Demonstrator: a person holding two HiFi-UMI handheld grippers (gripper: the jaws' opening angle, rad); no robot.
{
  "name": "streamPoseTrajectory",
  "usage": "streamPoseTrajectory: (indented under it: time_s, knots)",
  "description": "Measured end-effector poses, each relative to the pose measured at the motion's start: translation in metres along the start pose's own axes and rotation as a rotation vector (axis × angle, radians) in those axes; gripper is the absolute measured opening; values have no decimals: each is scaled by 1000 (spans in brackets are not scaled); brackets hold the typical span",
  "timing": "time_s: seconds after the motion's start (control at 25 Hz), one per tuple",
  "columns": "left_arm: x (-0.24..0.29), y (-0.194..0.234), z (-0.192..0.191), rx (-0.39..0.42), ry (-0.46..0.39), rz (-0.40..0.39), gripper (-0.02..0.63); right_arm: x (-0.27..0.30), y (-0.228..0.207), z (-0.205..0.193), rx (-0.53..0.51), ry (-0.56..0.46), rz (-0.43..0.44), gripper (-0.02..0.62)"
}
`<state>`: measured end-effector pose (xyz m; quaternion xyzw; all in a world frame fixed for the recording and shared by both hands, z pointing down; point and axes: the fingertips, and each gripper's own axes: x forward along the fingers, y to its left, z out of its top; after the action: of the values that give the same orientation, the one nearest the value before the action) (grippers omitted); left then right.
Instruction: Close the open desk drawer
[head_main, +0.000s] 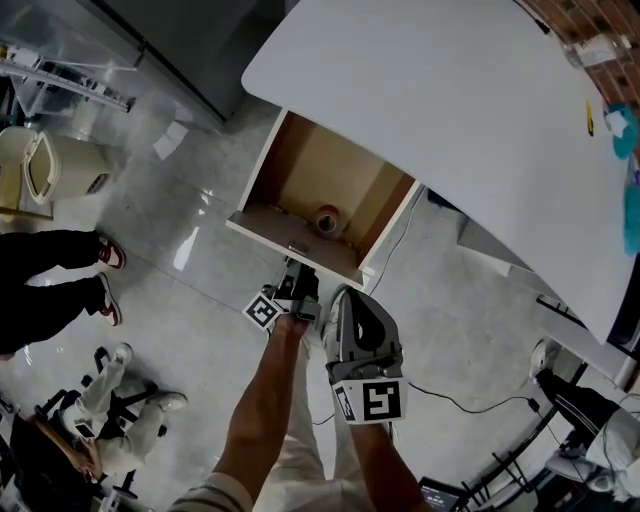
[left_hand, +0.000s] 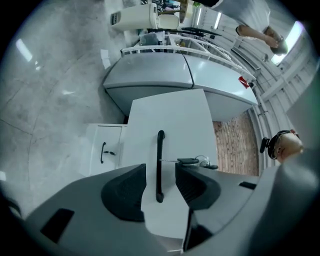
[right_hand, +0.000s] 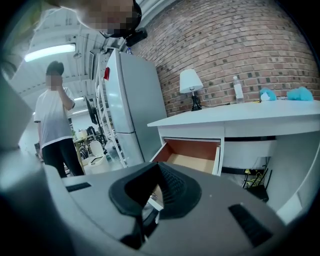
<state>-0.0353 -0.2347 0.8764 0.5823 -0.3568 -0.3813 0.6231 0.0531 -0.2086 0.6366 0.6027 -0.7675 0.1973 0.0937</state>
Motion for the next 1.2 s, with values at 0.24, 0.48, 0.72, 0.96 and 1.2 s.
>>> streamPoseTrajectory:
  time_s: [0.24,0.48,0.72,0.96,1.2]
  knots:
    - [6,-9,4,-11,8,-67,116,2,-8,-9,12,9,-14,11]
    - [9,-7,2,12,41,-37,20,2,-6,-13,19,8,-10,10]
    - [12,-22,1,34,61,-67,18,4,-9,-11,31,8,-11,11]
    - [18,-41,0,45,87,-102,18,6,-10,-7,40,7,-9,10]
    - [32,-61,-1,51,90,-147,18,7,-9,-7,64,14,-8,11]
